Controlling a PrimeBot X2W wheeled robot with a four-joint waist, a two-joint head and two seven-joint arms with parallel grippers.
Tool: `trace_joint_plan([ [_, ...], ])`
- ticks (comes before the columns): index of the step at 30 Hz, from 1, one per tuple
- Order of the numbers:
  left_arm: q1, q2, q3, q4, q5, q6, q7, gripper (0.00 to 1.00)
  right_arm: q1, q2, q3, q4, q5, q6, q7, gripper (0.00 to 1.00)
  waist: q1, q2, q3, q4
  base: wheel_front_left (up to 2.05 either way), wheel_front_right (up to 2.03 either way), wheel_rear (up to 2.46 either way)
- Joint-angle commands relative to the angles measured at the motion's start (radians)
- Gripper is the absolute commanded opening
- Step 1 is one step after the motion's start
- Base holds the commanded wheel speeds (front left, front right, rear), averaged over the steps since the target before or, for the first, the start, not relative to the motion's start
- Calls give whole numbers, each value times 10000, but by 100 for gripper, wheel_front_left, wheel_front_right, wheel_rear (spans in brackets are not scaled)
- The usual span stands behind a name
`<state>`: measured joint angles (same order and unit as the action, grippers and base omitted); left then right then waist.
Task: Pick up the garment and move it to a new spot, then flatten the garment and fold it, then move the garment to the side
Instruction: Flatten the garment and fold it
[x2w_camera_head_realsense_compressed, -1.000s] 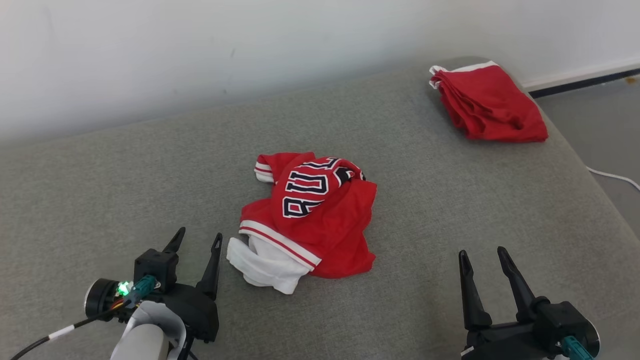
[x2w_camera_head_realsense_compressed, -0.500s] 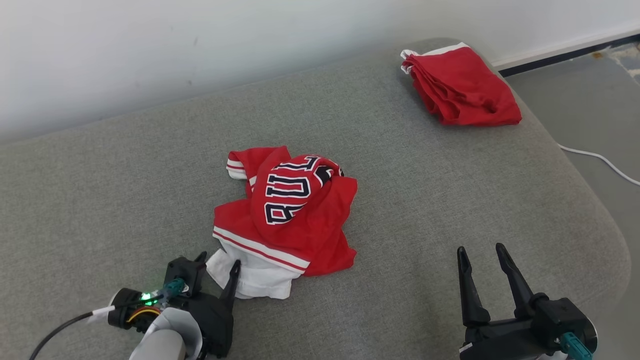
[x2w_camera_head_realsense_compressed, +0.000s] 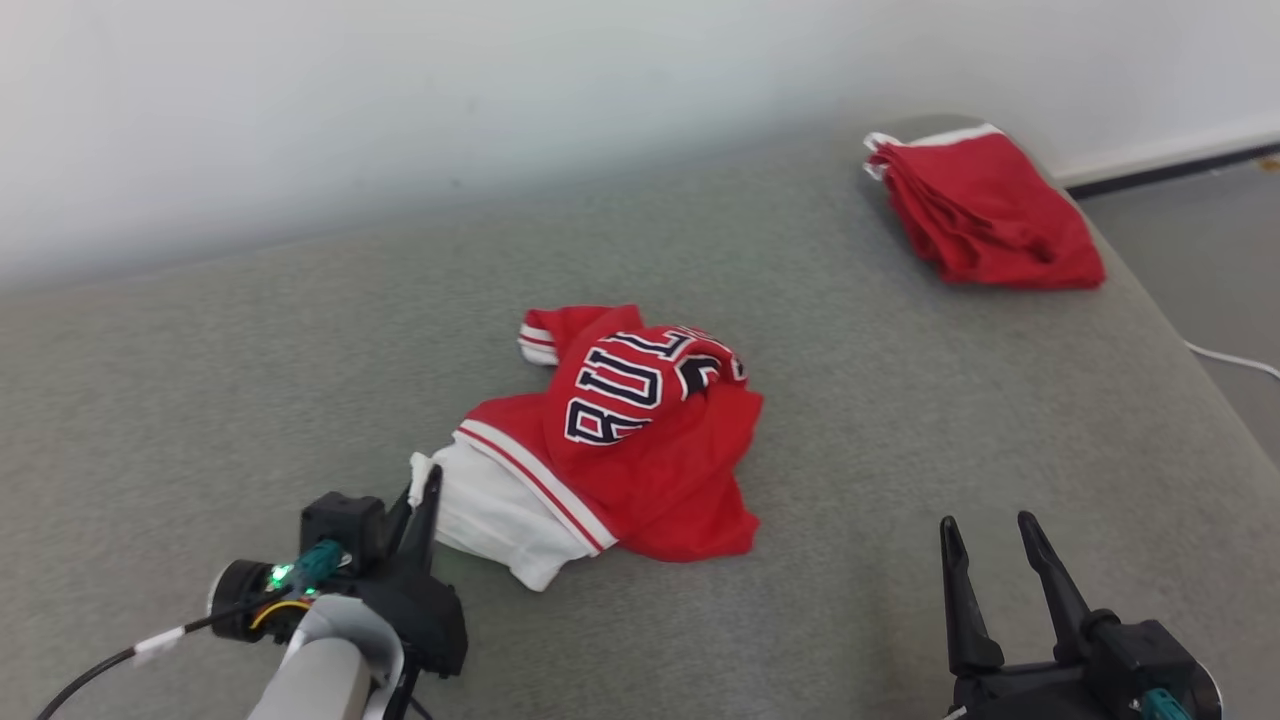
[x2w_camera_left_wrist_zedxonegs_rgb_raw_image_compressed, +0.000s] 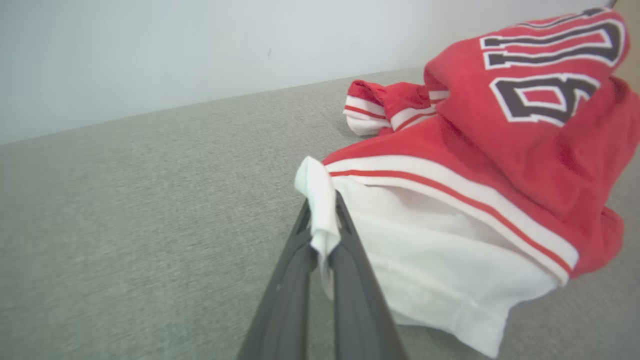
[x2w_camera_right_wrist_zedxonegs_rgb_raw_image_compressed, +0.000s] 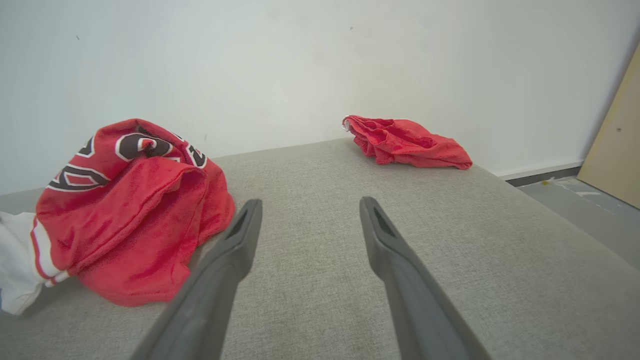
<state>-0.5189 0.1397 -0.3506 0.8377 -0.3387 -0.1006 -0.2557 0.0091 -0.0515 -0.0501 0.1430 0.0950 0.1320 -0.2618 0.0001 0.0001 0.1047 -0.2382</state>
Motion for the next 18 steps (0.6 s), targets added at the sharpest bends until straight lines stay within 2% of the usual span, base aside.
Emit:
trace_joint_plan([
  [1,356,167,112,-329,18,117,-74,0,144,25,-26,-13,-127,-24,-43,100,-1,-1,-444,743,0,0,0],
  [7,1446,503,478,-1988,27,480,-90,0,334,25,-42,-25,-98,-24,-43,100,-1,-1,-744,1652,0,0,0],
  [14,3999,719,835,-3984,-400,1174,108,0,490,25,157,22,4,-24,-43,100,-1,-1,-904,2573,0,0,0],
  [18,5157,549,984,-4452,-749,1522,271,0,489,23,209,80,-5,-24,-43,100,-1,-1,-947,2679,0,0,0],
])
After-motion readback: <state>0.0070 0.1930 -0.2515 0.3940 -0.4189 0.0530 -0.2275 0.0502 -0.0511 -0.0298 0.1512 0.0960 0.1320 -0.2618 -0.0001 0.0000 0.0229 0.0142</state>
